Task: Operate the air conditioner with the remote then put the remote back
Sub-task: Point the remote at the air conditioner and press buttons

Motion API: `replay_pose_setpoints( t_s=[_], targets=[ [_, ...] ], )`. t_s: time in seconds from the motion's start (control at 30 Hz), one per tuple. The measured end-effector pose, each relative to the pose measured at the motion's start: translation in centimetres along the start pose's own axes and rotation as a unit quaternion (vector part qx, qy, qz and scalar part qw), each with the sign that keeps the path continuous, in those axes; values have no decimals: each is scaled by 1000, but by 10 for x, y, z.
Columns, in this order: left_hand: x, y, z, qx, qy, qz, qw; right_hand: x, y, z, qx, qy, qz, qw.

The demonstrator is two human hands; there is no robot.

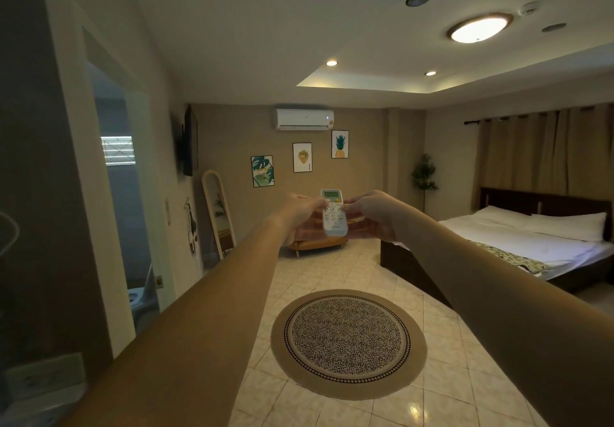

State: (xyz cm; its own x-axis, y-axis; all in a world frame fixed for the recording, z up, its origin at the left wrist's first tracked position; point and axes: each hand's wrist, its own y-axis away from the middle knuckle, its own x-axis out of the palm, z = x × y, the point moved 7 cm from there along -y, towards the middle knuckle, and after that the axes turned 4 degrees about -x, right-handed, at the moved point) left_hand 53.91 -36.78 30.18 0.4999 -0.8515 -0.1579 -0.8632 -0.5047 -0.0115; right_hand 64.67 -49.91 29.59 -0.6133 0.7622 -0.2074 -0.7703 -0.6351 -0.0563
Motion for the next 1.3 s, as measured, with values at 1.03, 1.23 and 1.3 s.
replay_pose_setpoints(
  t_s=[1.03, 1.23, 1.3],
  targets=[
    [-5, -10, 8, -2, 14, 18, 1000, 3, 0, -5, -5, -11, 4, 1000],
    [-3, -11, 12, 28, 24, 39, 999, 2, 6, -8, -50, -21, 23, 998],
    [-2, -10, 15, 37, 32, 46, 998, 2, 9, -8, -75, -21, 24, 997]
  ],
)
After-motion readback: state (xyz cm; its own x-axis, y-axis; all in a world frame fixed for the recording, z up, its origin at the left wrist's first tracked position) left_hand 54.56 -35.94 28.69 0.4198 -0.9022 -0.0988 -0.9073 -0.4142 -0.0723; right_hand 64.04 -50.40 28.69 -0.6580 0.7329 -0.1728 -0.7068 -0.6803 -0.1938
